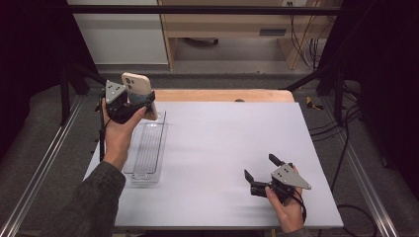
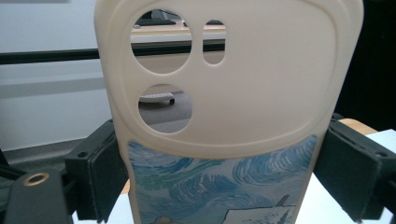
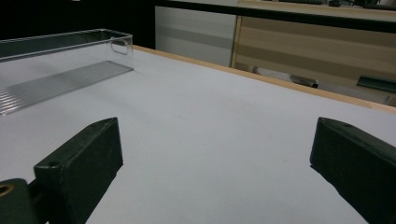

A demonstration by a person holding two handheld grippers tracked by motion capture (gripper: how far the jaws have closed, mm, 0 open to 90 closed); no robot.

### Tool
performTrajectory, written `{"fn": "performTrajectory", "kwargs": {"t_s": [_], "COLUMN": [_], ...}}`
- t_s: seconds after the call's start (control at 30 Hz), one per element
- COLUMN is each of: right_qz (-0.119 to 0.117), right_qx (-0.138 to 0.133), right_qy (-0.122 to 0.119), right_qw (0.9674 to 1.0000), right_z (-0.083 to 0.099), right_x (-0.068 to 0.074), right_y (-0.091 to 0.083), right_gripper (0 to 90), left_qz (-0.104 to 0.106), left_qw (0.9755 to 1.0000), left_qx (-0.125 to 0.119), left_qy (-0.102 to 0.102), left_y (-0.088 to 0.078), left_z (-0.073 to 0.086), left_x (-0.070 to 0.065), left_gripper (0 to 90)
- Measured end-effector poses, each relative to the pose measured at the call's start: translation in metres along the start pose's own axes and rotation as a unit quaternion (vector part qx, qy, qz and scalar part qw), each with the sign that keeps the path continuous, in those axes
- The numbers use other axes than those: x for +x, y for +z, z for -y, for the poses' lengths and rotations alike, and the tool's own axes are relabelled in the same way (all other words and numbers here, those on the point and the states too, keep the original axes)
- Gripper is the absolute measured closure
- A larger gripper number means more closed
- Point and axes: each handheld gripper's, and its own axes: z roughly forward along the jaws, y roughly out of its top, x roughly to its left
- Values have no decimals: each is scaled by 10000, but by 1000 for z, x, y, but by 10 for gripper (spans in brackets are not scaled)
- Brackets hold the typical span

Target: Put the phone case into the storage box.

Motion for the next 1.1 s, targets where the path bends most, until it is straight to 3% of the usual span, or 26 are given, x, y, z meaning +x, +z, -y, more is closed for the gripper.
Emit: {"fn": "performTrajectory", "kwargs": {"t_s": [0.4, 0.83, 1.1], "right_qz": [-3, -219, -386], "right_qx": [-37, -157, -226], "right_qy": [-26, -68, -106], "right_qw": [10000, 9996, 9989], "right_z": [0, 0, 0], "right_x": [1, -1, 1], "right_y": [0, -2, -4], "right_gripper": [25, 26, 29], "left_qz": [-144, -240, -218], "left_qw": [9999, 9994, 9992], "left_qx": [-56, 49, 106], "left_qy": [-68, -238, -309], "left_y": [13, 25, 31], "left_z": [-7, 6, 15], "left_x": [3, 11, 7], "left_gripper": [110, 110, 110]}}
